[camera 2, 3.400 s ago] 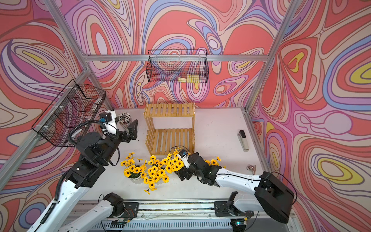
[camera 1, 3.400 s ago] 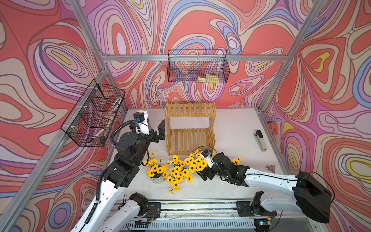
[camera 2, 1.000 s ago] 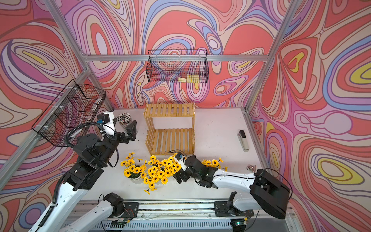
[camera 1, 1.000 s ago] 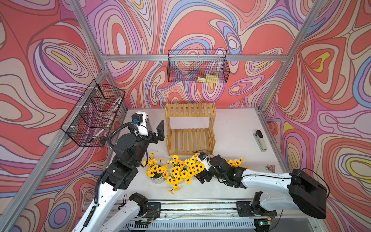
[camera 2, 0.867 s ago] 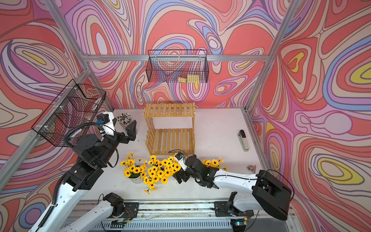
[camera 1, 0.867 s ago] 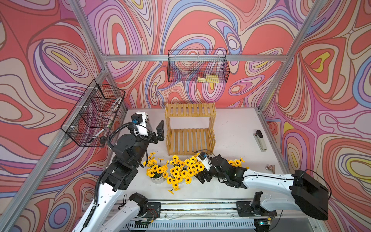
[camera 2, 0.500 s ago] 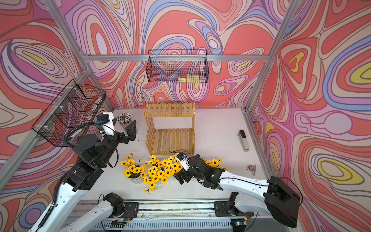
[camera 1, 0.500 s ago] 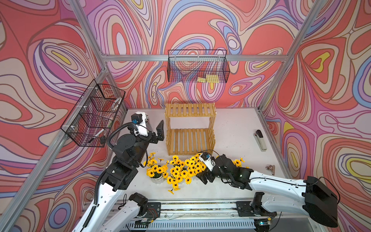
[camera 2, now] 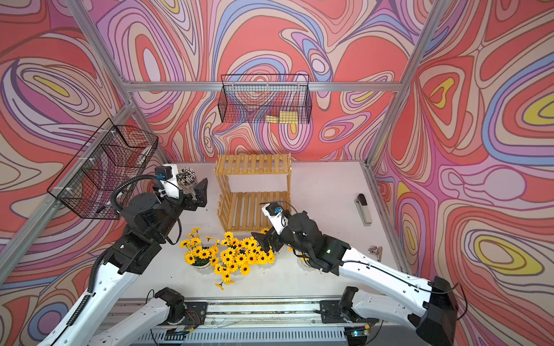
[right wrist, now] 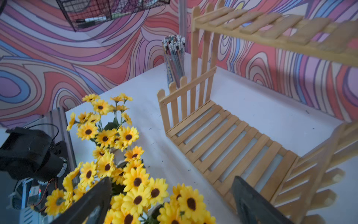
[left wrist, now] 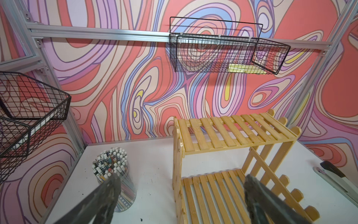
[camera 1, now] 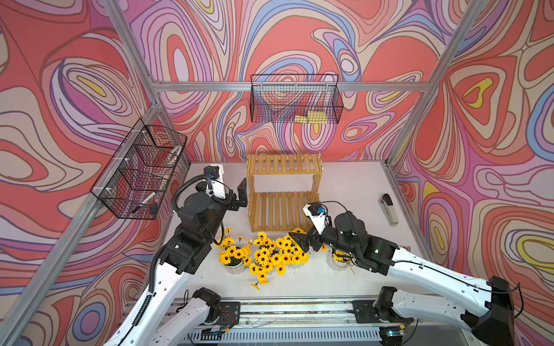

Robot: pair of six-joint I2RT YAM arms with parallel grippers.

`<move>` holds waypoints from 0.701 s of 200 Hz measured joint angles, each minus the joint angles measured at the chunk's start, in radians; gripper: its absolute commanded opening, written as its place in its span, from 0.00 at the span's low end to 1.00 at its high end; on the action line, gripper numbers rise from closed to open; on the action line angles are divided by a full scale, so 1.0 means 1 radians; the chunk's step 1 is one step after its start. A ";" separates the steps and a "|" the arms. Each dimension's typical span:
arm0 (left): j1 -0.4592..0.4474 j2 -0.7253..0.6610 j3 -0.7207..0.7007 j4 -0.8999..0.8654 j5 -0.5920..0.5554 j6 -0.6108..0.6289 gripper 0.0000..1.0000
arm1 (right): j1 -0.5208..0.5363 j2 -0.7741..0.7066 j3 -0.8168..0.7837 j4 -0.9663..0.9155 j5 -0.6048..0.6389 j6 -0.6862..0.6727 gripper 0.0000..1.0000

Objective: Take the sunflower pots off the shelves
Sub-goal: Reset both arms

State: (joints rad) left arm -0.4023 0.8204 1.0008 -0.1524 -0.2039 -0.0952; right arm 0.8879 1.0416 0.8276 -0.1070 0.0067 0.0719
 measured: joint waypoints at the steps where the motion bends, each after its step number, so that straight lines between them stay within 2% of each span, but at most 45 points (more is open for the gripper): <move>1: 0.004 0.000 0.000 0.000 0.001 -0.001 1.00 | -0.004 0.000 0.001 0.000 -0.002 0.000 0.98; 48: 0.126 -0.002 -0.020 0.011 0.045 -0.044 1.00 | -0.327 0.025 0.032 0.007 -0.096 0.038 0.99; 95: 0.289 -0.011 -0.172 0.080 0.100 -0.119 1.00 | -0.692 0.067 -0.003 0.106 -0.230 0.134 0.98; 113: 0.314 -0.005 -0.242 0.120 0.100 -0.129 1.00 | -0.759 0.082 -0.027 0.136 -0.231 0.149 0.98; 140: 0.335 0.020 -0.327 0.188 0.084 -0.124 1.00 | -0.798 0.099 -0.097 0.190 -0.192 0.158 0.98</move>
State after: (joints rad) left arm -0.0669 0.8402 0.6735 0.0357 -0.1200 -0.2195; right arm 0.0902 1.1404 0.7307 0.0830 -0.1856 0.2302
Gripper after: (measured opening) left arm 0.996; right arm 0.984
